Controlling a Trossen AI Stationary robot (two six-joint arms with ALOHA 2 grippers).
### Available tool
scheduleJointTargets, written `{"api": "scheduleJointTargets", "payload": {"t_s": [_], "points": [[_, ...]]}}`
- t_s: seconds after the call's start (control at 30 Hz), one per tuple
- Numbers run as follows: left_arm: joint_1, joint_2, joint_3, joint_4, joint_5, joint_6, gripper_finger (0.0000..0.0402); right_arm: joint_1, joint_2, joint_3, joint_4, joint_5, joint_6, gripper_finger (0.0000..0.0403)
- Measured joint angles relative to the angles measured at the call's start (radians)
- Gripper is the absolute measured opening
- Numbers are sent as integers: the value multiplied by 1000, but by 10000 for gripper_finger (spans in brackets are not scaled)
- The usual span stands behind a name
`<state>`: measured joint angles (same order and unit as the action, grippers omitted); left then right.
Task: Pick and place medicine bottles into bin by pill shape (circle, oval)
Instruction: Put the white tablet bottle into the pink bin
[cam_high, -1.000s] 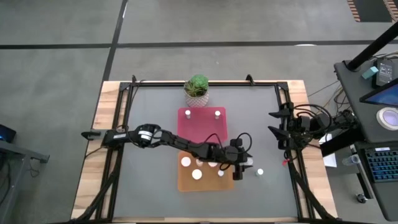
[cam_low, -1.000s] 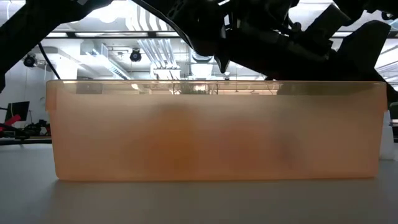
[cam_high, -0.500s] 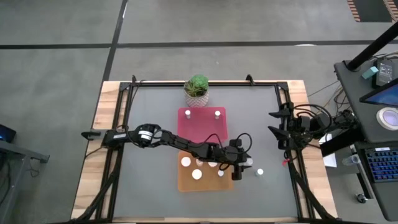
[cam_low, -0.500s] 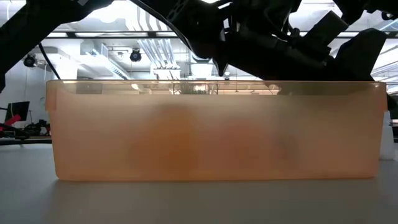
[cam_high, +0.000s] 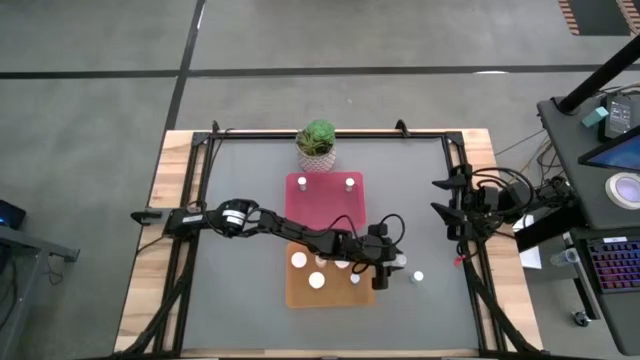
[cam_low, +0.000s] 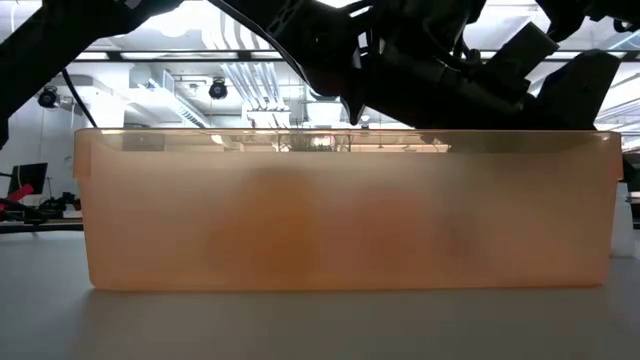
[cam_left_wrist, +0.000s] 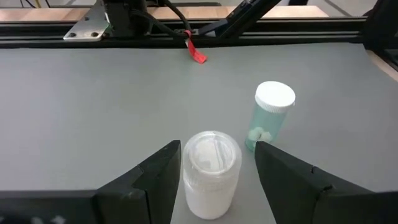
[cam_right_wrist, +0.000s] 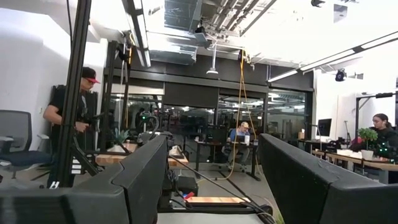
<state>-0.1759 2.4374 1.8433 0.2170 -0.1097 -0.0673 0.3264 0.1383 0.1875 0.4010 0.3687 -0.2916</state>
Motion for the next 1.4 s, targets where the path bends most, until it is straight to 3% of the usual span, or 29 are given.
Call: {"api": "scheduleJointTargets", "payload": {"t_s": [0.23, 0.57, 1.4], "points": [[2, 0, -1, 0, 0, 0, 187, 0, 0, 0, 0, 0, 0, 247], [2, 0, -1, 0, -5, 3, 110, 0, 0, 0, 0, 0, 0, 247], [-2, -22, -2, -44, -76, 19, 113, 0, 0, 0, -7, 0, -15, 247]]}}
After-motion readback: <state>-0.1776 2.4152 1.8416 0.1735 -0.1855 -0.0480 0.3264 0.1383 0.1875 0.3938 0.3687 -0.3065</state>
